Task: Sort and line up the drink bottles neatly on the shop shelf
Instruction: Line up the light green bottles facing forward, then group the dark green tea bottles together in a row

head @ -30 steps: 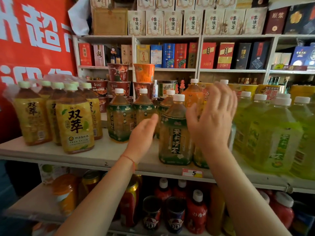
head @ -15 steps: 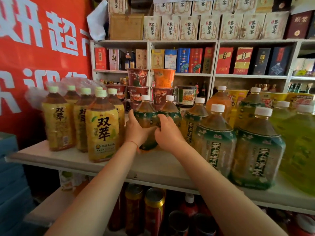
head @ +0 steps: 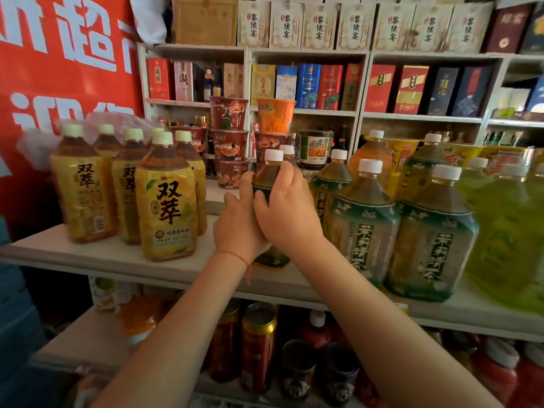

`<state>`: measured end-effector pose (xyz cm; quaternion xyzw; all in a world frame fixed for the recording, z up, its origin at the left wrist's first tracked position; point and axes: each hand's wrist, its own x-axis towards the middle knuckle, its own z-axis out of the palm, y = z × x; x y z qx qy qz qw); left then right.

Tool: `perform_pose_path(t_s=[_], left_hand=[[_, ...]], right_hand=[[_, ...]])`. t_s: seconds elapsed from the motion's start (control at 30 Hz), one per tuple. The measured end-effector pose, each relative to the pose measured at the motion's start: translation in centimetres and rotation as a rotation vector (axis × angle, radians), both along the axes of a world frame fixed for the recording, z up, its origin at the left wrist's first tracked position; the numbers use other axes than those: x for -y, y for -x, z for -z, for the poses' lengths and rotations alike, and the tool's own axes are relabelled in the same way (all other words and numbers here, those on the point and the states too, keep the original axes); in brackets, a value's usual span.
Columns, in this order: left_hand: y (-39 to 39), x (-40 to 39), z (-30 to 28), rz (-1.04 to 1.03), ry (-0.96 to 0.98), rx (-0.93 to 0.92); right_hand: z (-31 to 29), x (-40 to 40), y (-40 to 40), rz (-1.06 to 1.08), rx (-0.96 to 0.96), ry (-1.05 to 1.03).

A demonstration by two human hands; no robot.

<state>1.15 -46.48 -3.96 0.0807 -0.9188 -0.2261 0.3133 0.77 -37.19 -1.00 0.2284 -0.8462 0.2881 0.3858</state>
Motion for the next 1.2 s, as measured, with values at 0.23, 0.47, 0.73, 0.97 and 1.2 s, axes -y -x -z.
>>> perform_pose_path(t_s=[0.23, 0.47, 0.73, 0.97, 1.2], left_hand=[[-1.2, -2.2, 0.8, 0.134, -0.058, -0.139], [-0.8, -1.7, 0.4, 0.431, -0.427, 0.015], [-1.4, -1.3, 0.1, 0.52, -0.572, 0.003], [-1.7, -1.5, 1.0, 0.597, -0.678, 0.038], [-4.2, -2.5, 1.6, 0.57, -0.9, -0.277]], right_hand=[[-0.3, -2.6, -1.2, 0.07, -0.095, -0.033], [-2.4, -3.8, -1.6, 0.233, -0.045, -0.252], [-4.8, -4.4, -0.6, 0.168, 0.063, -0.256], [-5.5, -4.8, -0.3, 0.018, 0.258, -0.11], [-5.0, -4.5, -4.2, -0.327, 0.209, 0.053]])
